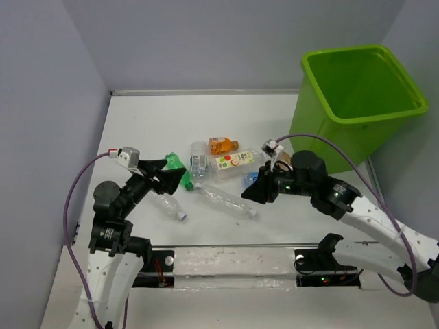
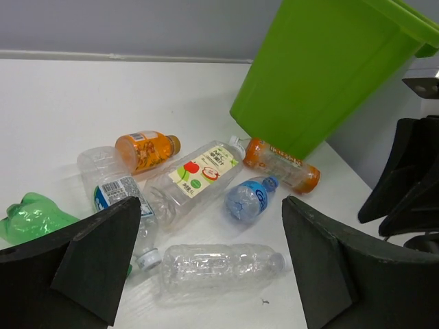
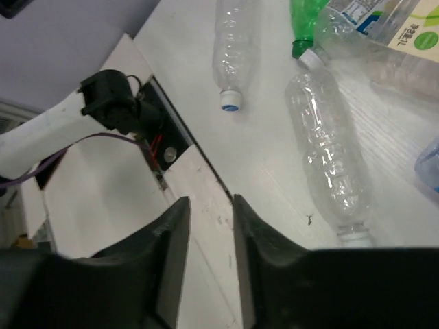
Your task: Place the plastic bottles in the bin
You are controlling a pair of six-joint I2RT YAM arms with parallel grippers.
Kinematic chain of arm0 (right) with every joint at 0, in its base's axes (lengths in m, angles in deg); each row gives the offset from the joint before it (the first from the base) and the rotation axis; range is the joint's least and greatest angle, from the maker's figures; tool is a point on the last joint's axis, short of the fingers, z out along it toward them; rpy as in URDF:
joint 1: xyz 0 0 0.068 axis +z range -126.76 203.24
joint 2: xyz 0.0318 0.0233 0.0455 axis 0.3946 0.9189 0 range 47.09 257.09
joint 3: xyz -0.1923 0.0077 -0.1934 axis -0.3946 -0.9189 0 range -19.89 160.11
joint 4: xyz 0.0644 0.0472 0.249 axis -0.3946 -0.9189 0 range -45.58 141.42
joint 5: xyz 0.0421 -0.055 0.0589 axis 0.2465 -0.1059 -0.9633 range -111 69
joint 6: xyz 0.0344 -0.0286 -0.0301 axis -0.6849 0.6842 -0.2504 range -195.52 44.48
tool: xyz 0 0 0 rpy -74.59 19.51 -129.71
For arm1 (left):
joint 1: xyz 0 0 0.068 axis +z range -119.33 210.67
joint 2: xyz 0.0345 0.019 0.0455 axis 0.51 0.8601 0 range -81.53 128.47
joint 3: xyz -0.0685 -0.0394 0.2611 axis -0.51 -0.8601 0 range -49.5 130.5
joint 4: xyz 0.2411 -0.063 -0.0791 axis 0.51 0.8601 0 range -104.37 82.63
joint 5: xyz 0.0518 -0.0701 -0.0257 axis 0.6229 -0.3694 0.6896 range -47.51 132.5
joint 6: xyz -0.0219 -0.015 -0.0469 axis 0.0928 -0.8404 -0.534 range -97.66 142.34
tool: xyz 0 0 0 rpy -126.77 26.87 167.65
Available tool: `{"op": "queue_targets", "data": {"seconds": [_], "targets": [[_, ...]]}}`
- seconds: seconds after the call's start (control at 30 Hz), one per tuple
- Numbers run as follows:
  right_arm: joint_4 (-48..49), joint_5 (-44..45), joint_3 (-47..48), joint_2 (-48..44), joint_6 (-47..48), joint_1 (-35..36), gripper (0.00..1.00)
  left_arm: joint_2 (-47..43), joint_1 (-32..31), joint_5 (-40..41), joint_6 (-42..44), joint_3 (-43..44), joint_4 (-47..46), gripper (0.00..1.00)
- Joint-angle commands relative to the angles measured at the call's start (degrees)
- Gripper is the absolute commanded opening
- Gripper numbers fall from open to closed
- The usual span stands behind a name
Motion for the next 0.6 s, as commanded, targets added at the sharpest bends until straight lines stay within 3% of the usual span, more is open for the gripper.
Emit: {"op": "queue_targets", "data": {"seconds": [0.0, 0.1, 0.17, 0.57], "targets": [[4.7, 17.4, 6.6, 7.8, 6.4, 9.6, 0.49, 0.1, 0.7, 1.7, 0.6, 1.9, -0.1, 0.95], [4.4, 19.1, 9.0, 13.1, 9.7, 10.9, 0.71, 0.4, 0.7, 5.1, 0.3, 2.0, -0.1, 0.95], [3.7, 19.9, 10.0, 16.1, 12.0, 10.9, 0.76, 0.5, 1.0, 6.1, -0.1, 2.1, 1.7, 0.95], [3.2, 19.2, 13.9, 29.9, 21.4, 11.9, 0.88, 4.7, 2.5, 24.4, -3.7, 3.5, 8.5, 0.97]]}}
